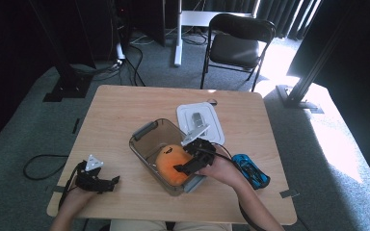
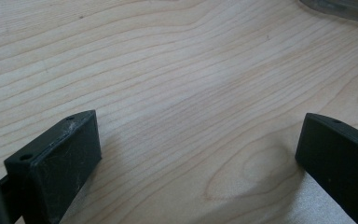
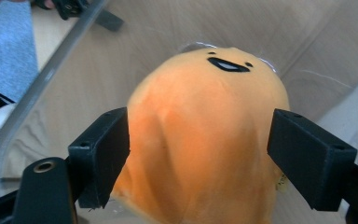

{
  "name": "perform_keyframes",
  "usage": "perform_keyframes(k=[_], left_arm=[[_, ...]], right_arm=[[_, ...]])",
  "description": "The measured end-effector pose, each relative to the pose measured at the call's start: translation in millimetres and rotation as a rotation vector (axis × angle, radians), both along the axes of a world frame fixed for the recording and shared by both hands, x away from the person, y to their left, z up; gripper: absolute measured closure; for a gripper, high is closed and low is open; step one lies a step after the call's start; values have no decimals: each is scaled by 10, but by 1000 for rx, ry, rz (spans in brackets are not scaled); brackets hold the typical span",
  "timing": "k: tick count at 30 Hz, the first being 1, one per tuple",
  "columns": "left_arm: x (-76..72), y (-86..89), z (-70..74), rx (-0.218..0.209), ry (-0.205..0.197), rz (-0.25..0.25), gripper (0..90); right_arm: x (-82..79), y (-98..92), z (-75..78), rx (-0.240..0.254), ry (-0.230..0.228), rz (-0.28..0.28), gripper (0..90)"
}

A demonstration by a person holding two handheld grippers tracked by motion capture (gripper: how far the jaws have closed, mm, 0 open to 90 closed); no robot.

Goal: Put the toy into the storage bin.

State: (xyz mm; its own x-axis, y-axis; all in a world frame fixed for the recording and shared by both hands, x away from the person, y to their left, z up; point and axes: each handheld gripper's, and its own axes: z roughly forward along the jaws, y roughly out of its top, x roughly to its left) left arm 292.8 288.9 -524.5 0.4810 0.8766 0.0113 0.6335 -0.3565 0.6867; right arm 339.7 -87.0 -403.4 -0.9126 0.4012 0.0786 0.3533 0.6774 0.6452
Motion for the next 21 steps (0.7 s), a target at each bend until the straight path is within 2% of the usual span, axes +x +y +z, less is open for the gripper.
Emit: perform_keyframes(k=[12,18,21], left_arm=[[0,-2,-1,2,-1,1,5],[0,-1,1,3,1,-1,5],[0,-1,1,3,1,-1,5]], right_arm=[[-49,-90,60,48,-26,-6,192],[-58,-197,152,120,-27,-30,200],[-60,-253,185,131,-44,-38,201]])
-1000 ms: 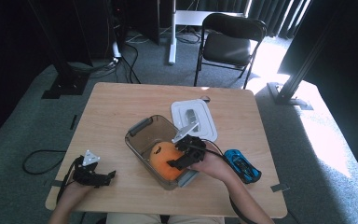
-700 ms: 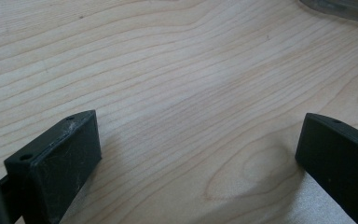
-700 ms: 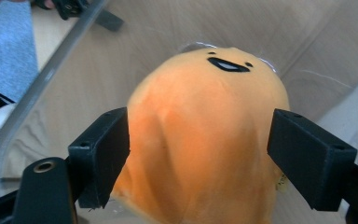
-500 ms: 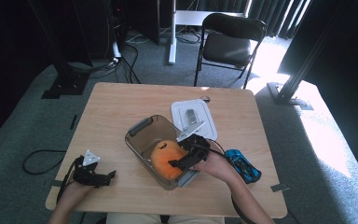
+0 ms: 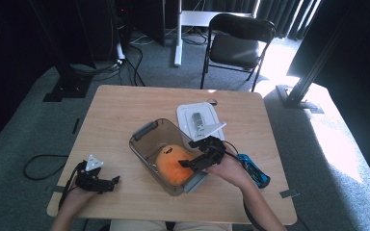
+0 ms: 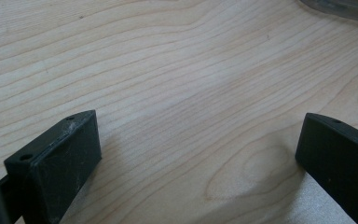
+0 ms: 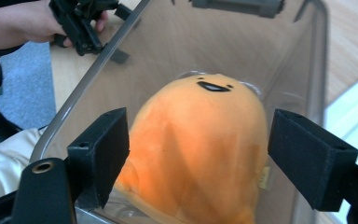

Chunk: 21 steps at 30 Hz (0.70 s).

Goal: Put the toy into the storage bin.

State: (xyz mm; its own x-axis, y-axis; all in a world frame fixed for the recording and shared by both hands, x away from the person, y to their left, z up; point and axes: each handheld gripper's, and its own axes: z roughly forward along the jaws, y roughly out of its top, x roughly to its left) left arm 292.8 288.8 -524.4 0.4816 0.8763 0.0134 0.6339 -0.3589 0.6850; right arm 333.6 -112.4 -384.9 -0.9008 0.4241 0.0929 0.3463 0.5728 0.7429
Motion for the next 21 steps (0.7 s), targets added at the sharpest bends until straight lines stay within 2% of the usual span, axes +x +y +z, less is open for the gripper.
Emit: perform_keyframes(k=[8,21], left_arm=[[0,0,0,0,0,0,5],[0,-1,-1,-1,-2,1,5]], right_arm=[[2,-162,59,30,-22,-51,200],[-7,-453,23,31,-45,-163,199]])
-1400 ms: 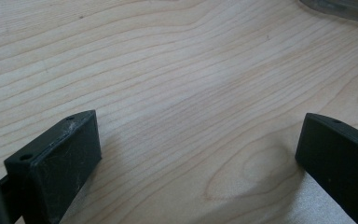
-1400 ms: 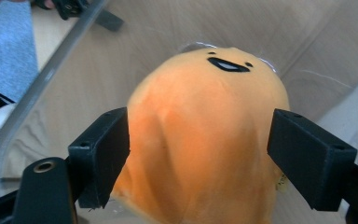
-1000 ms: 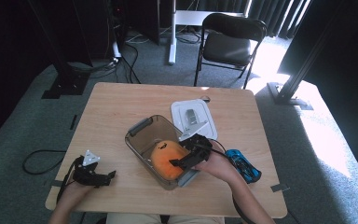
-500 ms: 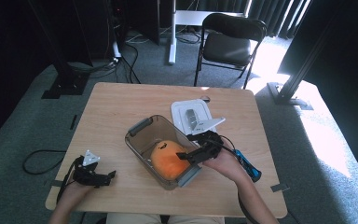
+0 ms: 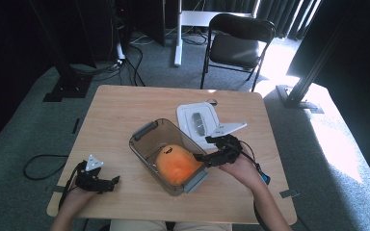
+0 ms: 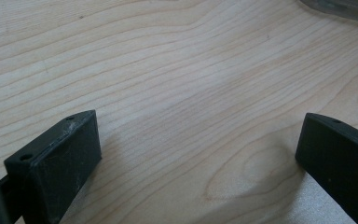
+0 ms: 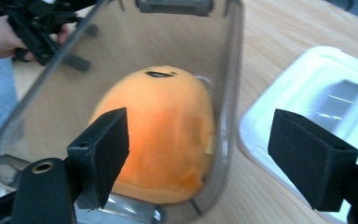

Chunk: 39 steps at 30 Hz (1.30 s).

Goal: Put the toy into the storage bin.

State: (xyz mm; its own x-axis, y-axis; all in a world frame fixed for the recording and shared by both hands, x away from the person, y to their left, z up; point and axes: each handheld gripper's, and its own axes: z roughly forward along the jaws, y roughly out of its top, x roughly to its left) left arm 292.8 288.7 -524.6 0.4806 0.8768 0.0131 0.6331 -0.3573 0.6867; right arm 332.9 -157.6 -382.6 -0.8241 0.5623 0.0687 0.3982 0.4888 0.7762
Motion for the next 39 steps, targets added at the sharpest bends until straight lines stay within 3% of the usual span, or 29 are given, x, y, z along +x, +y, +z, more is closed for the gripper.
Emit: perform_keyframes(k=[12,25,31,39], left_arm=[[1,1,1,2,0,-1,5],[0,1,1,2,1,-1,5],[0,1,1,2,1,-1,5],[-1,3,3,4,2,-2,5]], right_arm=[[-29,-323,-97,14,5,-75,200],[-76,-586,-341,-6,11,-164,199],[-86,-688,-434,11,2,-201,200],[-83,-830,-623,-3,21,-258,200]])
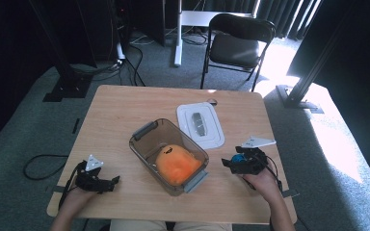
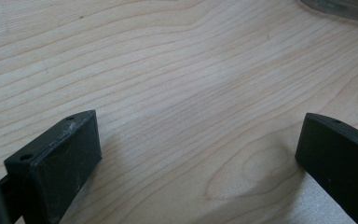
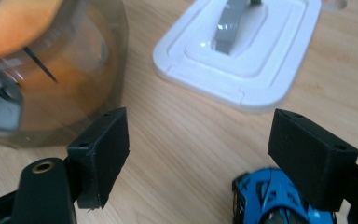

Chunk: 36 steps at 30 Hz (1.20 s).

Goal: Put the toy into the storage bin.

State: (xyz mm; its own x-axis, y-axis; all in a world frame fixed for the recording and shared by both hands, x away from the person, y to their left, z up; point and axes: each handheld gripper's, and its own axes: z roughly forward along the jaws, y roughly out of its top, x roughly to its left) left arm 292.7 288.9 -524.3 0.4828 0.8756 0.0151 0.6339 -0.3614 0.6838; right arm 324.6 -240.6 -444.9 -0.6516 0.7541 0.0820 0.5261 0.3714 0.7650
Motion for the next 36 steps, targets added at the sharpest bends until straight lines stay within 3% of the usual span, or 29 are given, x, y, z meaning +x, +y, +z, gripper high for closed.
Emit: perform_keyframes(k=[18,36], left_arm=[[0,-1,-1,-1,-1,1,5],[0,0,-1,-1,-1,0,5]], right_arm=[[-44,-356,-284,-17,27,-149,199],[-120,-556,-559,-59,91,-223,199]])
